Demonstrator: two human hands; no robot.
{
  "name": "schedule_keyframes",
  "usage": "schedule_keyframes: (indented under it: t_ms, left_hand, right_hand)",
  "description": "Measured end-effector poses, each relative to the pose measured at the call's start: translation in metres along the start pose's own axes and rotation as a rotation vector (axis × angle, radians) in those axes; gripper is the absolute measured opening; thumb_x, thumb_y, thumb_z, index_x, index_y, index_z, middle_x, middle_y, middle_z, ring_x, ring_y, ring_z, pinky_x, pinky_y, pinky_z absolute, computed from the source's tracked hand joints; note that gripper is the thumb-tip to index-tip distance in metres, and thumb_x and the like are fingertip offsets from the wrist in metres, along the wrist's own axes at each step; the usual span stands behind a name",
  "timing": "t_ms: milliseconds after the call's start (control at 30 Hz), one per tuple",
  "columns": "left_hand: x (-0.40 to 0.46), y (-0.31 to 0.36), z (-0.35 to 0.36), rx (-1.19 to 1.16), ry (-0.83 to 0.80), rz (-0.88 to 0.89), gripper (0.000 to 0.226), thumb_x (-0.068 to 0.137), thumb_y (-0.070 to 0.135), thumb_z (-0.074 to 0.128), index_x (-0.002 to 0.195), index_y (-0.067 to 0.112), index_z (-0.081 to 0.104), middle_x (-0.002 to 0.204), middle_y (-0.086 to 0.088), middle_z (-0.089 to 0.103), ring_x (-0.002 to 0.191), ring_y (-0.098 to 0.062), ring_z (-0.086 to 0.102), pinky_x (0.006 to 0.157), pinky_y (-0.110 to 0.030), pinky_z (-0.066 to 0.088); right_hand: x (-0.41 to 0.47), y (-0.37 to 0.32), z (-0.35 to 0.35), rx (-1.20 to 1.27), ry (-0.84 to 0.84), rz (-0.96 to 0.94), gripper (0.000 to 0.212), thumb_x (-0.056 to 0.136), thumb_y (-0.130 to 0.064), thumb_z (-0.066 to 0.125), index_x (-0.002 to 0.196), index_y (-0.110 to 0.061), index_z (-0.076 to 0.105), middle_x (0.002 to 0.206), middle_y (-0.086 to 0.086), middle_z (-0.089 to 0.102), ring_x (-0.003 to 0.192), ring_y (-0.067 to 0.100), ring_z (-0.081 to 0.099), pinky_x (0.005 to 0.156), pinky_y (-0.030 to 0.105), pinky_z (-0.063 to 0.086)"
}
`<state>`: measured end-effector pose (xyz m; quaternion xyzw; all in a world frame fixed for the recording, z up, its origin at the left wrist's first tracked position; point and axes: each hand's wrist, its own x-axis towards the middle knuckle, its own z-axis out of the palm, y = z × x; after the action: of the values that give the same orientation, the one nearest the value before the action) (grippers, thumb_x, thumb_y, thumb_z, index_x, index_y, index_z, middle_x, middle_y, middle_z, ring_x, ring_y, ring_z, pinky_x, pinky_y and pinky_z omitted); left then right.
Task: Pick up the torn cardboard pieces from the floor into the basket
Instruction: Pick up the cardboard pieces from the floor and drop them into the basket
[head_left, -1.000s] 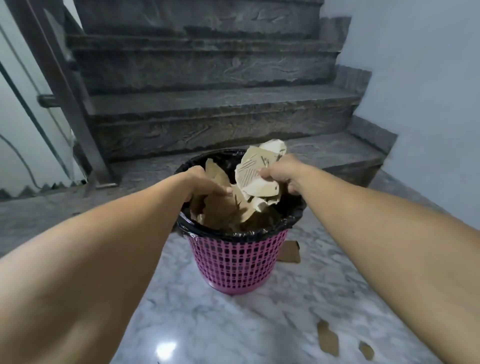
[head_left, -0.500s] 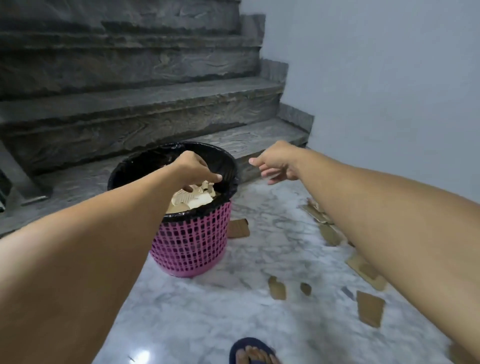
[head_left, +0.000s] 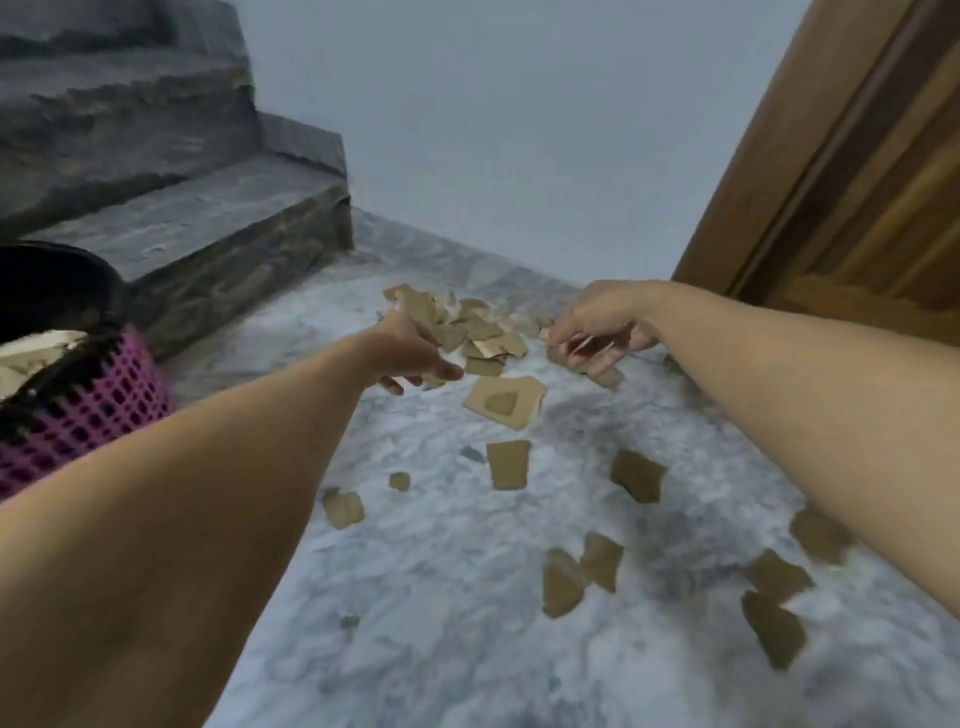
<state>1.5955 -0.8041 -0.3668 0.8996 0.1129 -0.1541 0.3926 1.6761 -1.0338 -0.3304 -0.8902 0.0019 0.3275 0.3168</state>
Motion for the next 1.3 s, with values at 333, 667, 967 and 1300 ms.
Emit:
schedule_keyframes:
  t_ms: [333,667,967,1300]
  left_hand:
    - [0.059,0.037,0.236,0.521,-0.491,0.174,0.103,0.057,0.041,0.091,0.144,0.025,0.037,0.145,-0.003,0.041,0.128,-0.026,0.047,0.102,-0.039,0.043]
    - [0.054,-0.004,0.355,1.329,-0.466,0.886,0.073,0.098,0.047,0.04,0.151,0.039,-0.008,0.16,-0.006,-0.019,0.146,-0.032,0.011,0.102,-0.045,0.039]
    - [0.08,-0.006,0.344,1.053,-0.378,0.703,0.065,0.076,0.029,0.074,0.133,0.023,0.043,0.131,0.001,0.037,0.118,-0.019,0.038,0.084,-0.033,0.05]
    - [0.085,-0.015,0.35,0.649,-0.296,0.465,0.06,0.073,0.06,0.068,0.117,0.022,0.049,0.121,0.001,0.035,0.113,-0.019,0.036,0.087,-0.03,0.041]
  right_hand:
    - [0.012,0.269,-0.041,-0.174,0.024,0.344,0.046,0.079,-0.027,0.08,0.118,-0.011,0.059,0.114,0.005,0.063,0.097,0.019,0.066,0.085,0.041,0.058]
    - [0.005,0.438,0.025,-0.582,-0.072,0.224,0.107,0.076,-0.012,0.078,0.153,-0.037,0.008,0.162,0.003,-0.01,0.15,0.029,0.006,0.111,0.042,0.034]
    - [0.014,0.458,0.034,-0.526,0.162,0.1,0.054,0.063,-0.03,0.083,0.099,-0.033,0.043,0.109,-0.001,0.032,0.112,0.028,0.041,0.09,0.039,0.045]
    - [0.032,0.469,0.02,-0.114,0.372,0.137,0.031,0.071,-0.01,0.078,0.077,-0.022,0.05,0.081,0.005,0.062,0.078,0.022,0.063,0.072,0.031,0.051]
